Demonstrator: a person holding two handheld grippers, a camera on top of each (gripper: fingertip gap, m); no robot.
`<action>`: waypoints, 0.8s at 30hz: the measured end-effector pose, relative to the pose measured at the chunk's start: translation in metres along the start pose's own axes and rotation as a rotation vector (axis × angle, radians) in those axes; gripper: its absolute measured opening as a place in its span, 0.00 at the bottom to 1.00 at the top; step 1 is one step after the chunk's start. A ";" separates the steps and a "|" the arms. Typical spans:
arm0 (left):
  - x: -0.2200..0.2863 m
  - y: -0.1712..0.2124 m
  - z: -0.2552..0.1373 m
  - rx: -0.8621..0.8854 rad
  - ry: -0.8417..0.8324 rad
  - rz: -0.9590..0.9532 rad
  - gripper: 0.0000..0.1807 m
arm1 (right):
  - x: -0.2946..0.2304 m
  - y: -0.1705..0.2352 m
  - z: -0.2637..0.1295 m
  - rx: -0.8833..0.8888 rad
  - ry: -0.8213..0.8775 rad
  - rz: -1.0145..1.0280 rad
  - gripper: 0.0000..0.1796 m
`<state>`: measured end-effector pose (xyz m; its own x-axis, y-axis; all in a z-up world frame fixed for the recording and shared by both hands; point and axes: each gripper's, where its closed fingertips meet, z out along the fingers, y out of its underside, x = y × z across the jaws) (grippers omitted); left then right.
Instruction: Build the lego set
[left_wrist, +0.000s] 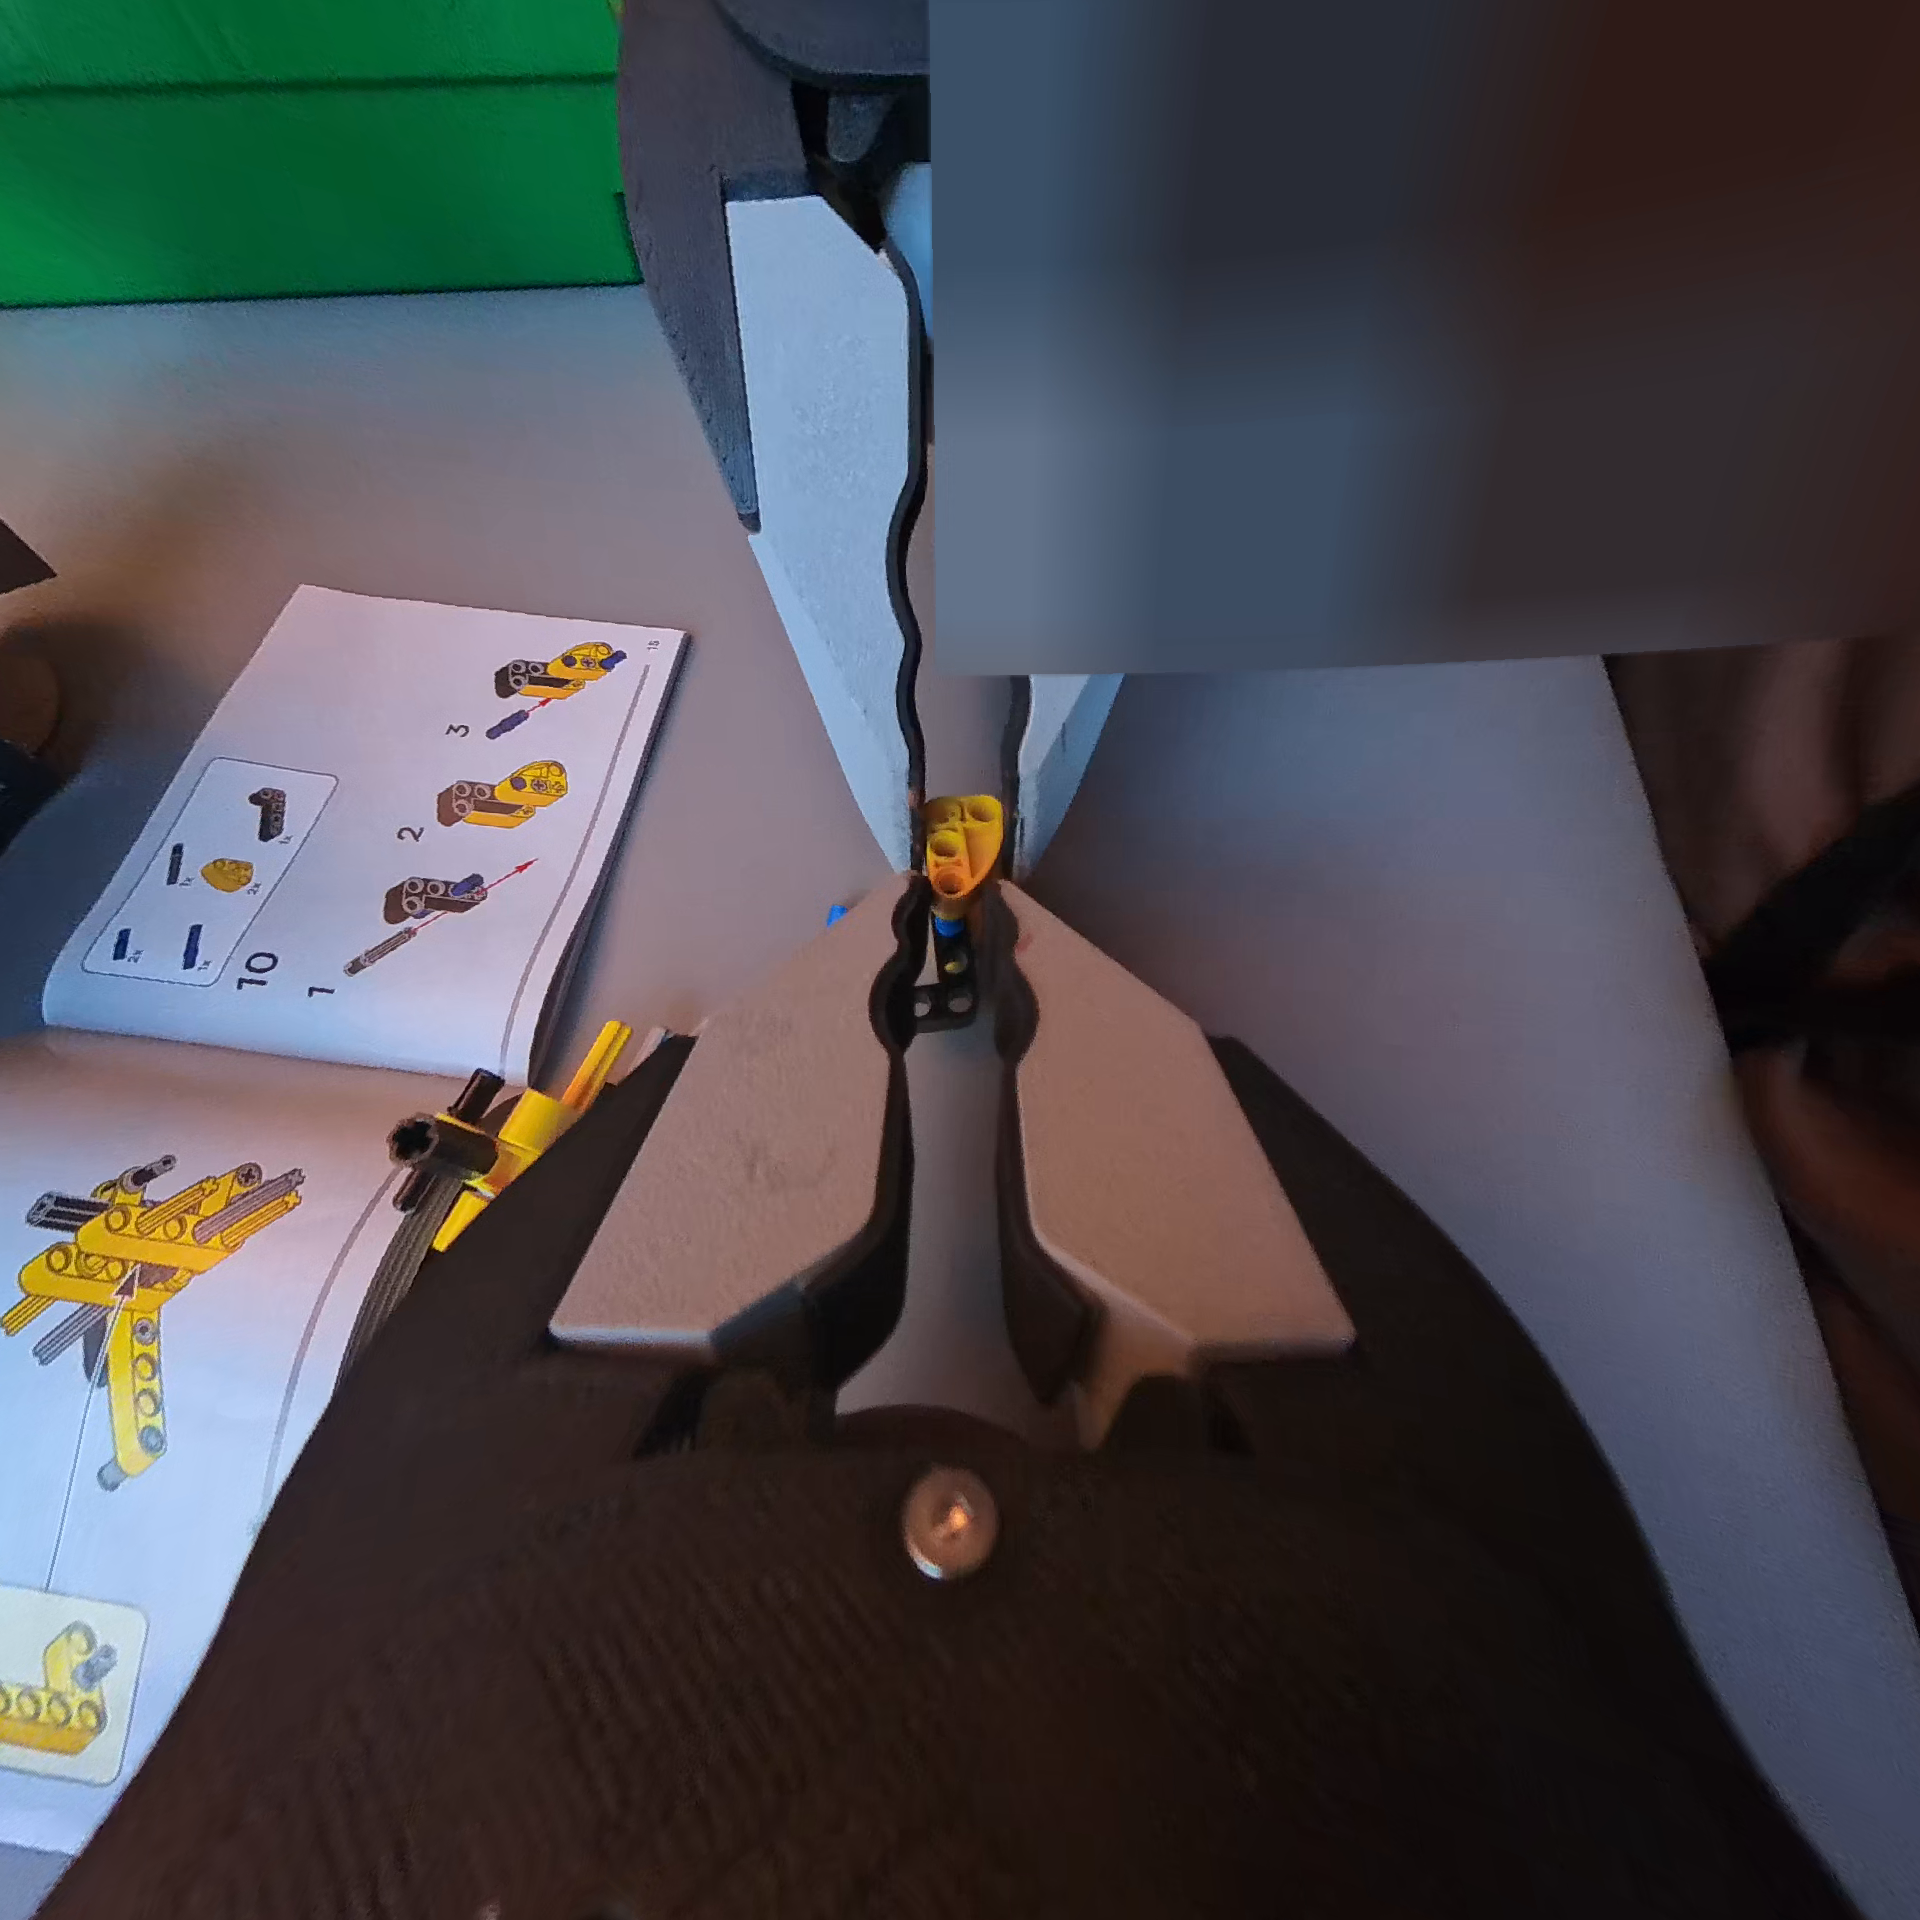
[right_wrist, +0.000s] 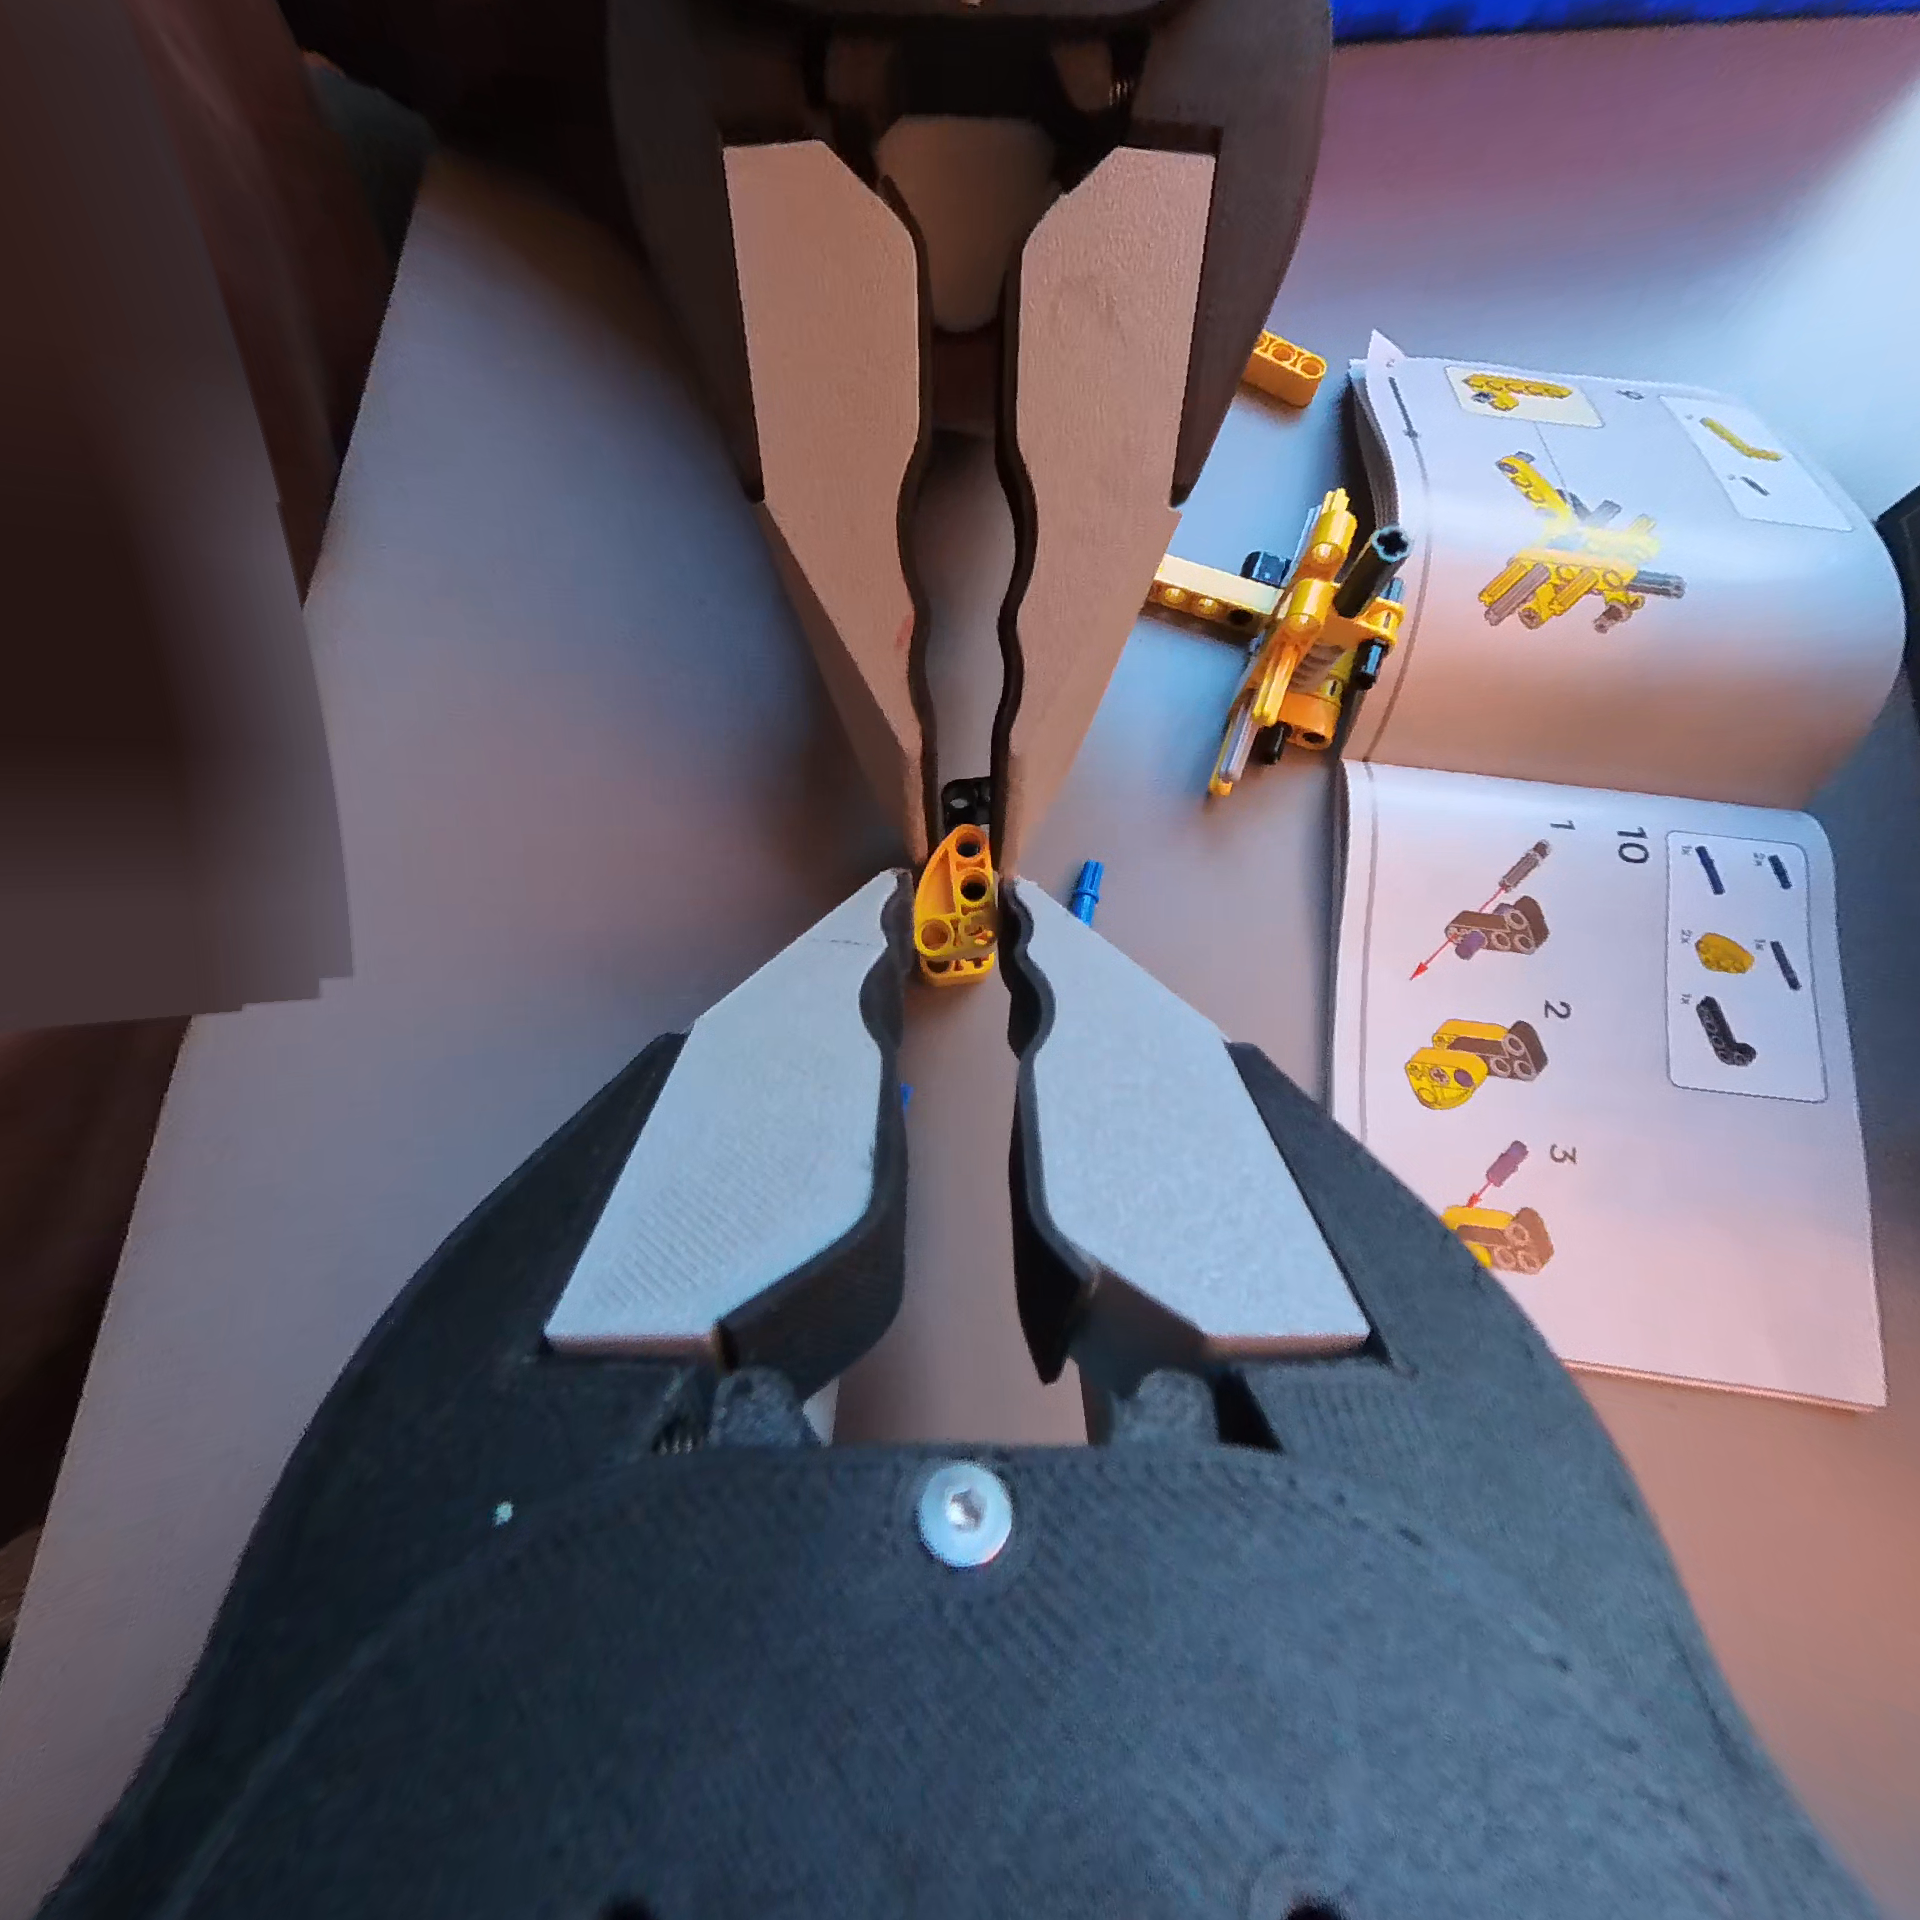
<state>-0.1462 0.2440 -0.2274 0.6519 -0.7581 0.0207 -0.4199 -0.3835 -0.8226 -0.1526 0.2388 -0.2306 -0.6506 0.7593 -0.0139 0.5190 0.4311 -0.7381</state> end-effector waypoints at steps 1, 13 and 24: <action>0.000 0.000 0.000 0.001 -0.001 0.001 0.04 | 0.000 0.000 0.000 -0.005 0.000 0.004 0.07; 0.000 -0.004 -0.004 0.034 0.002 0.003 0.03 | 0.000 -0.001 0.002 -0.039 0.004 0.001 0.07; 0.002 0.007 0.002 -0.047 0.061 -0.051 0.03 | -0.001 0.007 0.009 -0.141 -0.018 0.009 0.07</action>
<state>-0.1470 0.2409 -0.2340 0.6340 -0.7672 0.0975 -0.4172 -0.4454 -0.7922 -0.1530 0.2364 -0.2414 -0.6549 0.7550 -0.0332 0.5965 0.4895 -0.6361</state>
